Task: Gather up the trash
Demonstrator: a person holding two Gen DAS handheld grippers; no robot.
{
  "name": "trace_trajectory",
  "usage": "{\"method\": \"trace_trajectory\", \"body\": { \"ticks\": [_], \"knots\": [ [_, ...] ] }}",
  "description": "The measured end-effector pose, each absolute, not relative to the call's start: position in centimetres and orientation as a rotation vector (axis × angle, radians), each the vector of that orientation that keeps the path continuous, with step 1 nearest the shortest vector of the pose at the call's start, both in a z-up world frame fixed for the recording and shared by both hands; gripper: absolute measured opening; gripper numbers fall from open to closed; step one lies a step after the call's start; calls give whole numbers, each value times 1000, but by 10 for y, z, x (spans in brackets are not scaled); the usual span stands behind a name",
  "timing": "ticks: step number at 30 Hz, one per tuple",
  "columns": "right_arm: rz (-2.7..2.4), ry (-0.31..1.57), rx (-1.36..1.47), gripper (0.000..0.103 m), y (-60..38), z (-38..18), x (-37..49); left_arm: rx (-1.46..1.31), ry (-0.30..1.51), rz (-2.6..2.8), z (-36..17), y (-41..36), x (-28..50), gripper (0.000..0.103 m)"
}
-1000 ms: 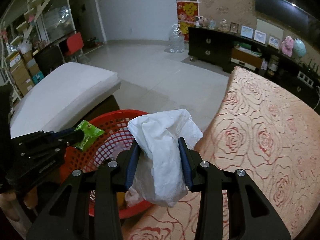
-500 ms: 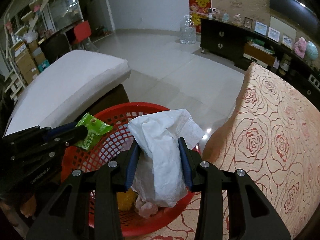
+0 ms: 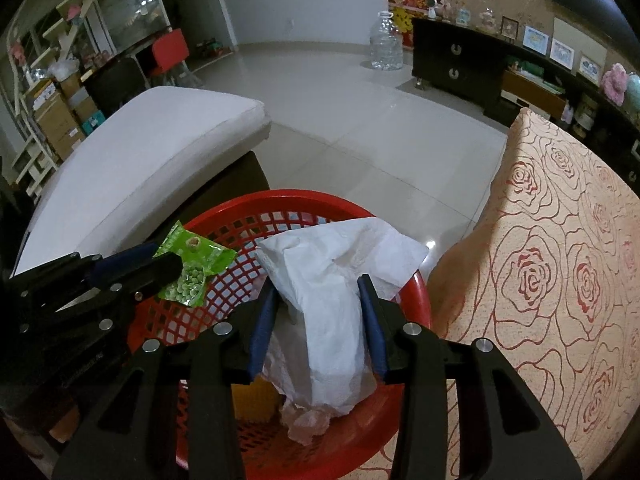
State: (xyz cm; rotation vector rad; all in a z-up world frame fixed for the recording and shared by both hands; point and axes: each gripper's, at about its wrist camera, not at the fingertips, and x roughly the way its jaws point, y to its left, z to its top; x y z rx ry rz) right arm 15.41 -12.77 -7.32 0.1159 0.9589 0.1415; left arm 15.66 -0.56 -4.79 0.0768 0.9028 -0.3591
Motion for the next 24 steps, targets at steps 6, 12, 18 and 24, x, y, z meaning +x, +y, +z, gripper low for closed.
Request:
{"method": "trace_trajectory", "body": {
  "ticks": [6,12,18,24],
  "knots": [
    [144,958,122,51,-129,-73,157,72,899,-360,-48,-5,157,42],
    [146,956,142,58,-132,-73,155,71,885,-342,-47,-3,156,58],
    [144,947,163,64,-137,-71,150,66,876,-321,-44,2,154,71],
    [131,924,167,72,-144,-65,138,59,862,-314,-38,5,151,76]
  ]
}}
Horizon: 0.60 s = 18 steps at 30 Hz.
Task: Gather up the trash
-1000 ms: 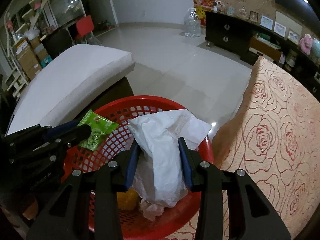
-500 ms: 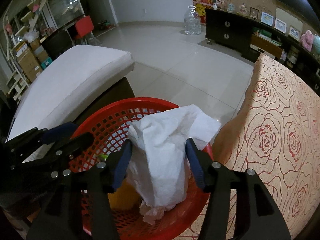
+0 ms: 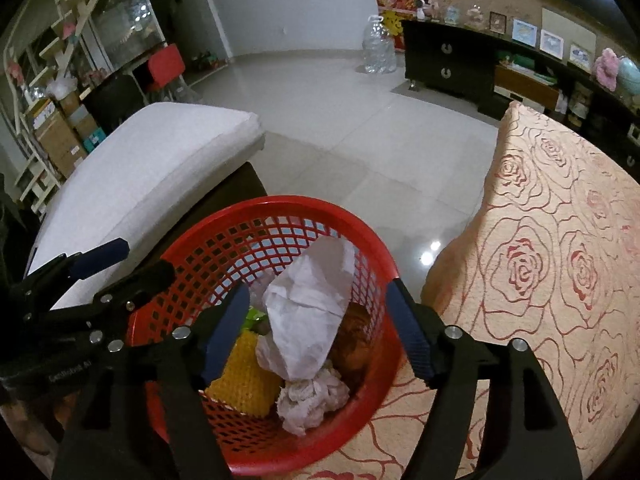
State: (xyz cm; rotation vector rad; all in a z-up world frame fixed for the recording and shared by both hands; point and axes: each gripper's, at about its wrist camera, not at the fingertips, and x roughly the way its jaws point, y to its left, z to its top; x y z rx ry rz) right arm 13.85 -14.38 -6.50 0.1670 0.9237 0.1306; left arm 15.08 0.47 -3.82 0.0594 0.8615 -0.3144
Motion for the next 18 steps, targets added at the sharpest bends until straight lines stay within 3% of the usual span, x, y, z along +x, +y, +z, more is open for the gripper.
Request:
{"method": "trace_trajectory", "body": {
  "ticks": [8,18],
  "knots": [
    [105,865,140,87,-147,-54,116,72,831,-296,-32,3,140,85],
    [73,802,101,94,-143,-45,86,91,782,-258,-23,7,121,89]
  ]
}}
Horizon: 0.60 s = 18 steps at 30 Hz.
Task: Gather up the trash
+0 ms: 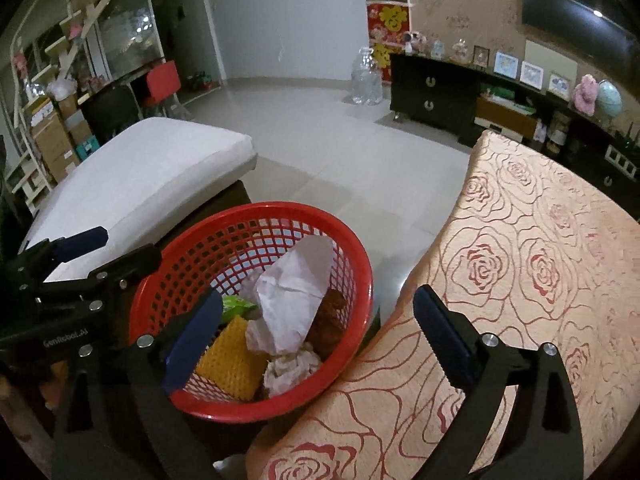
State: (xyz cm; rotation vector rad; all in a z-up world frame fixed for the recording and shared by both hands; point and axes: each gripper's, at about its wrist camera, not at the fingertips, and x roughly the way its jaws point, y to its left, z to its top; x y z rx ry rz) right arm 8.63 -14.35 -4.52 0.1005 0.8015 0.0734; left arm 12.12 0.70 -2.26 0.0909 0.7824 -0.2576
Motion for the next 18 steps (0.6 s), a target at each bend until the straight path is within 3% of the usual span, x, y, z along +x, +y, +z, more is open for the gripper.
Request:
{"method": "trace_trajectory", "body": {
  "ticks": [18],
  "knots": [
    [24,670,134,96,-141,-20,23,106,663,-299,5,9,70,94]
  ]
}}
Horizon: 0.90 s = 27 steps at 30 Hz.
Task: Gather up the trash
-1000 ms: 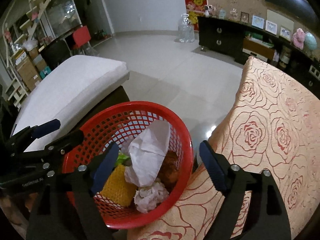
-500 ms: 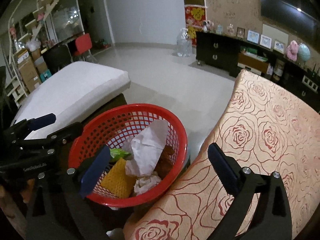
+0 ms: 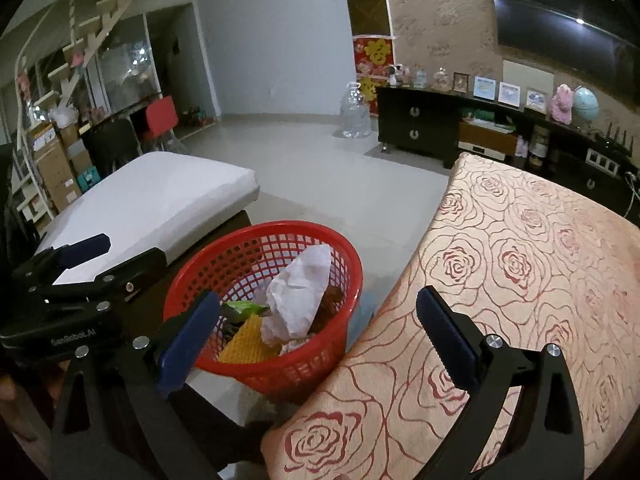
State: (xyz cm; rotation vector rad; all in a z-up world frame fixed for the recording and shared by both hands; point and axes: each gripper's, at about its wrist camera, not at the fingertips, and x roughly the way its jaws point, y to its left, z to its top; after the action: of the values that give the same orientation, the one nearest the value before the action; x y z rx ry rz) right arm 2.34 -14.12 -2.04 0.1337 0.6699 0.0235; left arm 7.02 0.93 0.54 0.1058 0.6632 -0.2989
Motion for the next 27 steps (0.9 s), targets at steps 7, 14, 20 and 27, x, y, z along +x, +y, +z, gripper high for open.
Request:
{"method": "trace_trajectory", "body": {
  "ticks": [7,14,20,27],
  "knots": [
    [5,648,127,96,-136,-14,2,107,620,-322,17,11,50,95],
    [-17,616,125,96,-132,-10,-17,116,599,-343,21,9,35,95],
    [-37,600,119,96,-128,-5,-26,115,586,-347,22,12,25,95],
    [-60,587,128,96,-130,-4,-34,110,563,-330,28,22,16,95]
  ]
}}
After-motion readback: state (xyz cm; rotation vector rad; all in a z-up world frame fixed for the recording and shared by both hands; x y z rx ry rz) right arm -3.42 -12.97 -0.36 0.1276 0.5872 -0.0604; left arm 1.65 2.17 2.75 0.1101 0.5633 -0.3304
